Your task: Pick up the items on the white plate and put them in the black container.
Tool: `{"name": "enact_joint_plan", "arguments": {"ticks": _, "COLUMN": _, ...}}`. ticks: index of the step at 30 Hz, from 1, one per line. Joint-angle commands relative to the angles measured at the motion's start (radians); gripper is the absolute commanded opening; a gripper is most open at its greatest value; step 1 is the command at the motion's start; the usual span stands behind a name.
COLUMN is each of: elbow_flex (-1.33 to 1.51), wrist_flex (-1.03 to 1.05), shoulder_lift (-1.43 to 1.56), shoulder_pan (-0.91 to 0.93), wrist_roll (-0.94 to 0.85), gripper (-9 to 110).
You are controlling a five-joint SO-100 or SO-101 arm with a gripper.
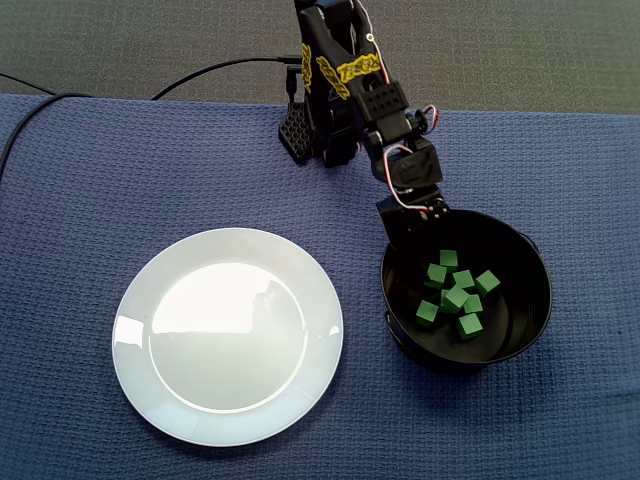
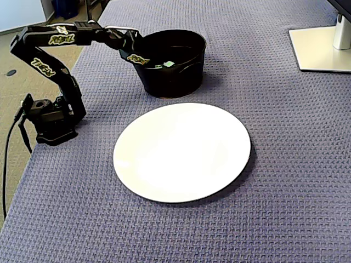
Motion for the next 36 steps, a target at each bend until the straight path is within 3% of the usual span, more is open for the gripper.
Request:
{"name": "enact_joint_plan", "arguments": {"ticks": 1, "elbow_flex": -0.195, "wrist_flex": 0.149, "shoulder_lift": 0.124, "shoulder_pan": 0.057, "wrist_roll": 0.026, "gripper": 23}}
{"name": "enact_joint_plan", "arguments": {"ticks": 5, "elbow_flex": -0.436, "wrist_flex": 0.370, "shoulder_lift": 0.210, "shoulder_pan": 0.156, "wrist_roll": 0.044, "gripper": 25}}
{"name": "enact_joint_plan", "arguments": {"ticks": 10, "elbow_flex": -0.560, "wrist_flex": 0.571, "shoulder_lift": 0.362, "shoulder_pan": 0.310, "wrist_roll": -0.213, "gripper": 21}}
{"name": "enact_joint_plan", "arguments": {"ticks": 20, "elbow_flex": -0.241, "wrist_flex": 0.983, "shoulder_lift": 0.792, "shoulder_pan": 0.503, "wrist_roll": -0.704, "gripper": 13}}
{"name": "enact_joint_plan", "arguments": {"ticks": 36, "elbow_flex": 0.515, "wrist_flex": 0.808, "shoulder_lift": 0.992, "shoulder_pan": 0.591, "wrist_roll": -0.627, "gripper": 0}}
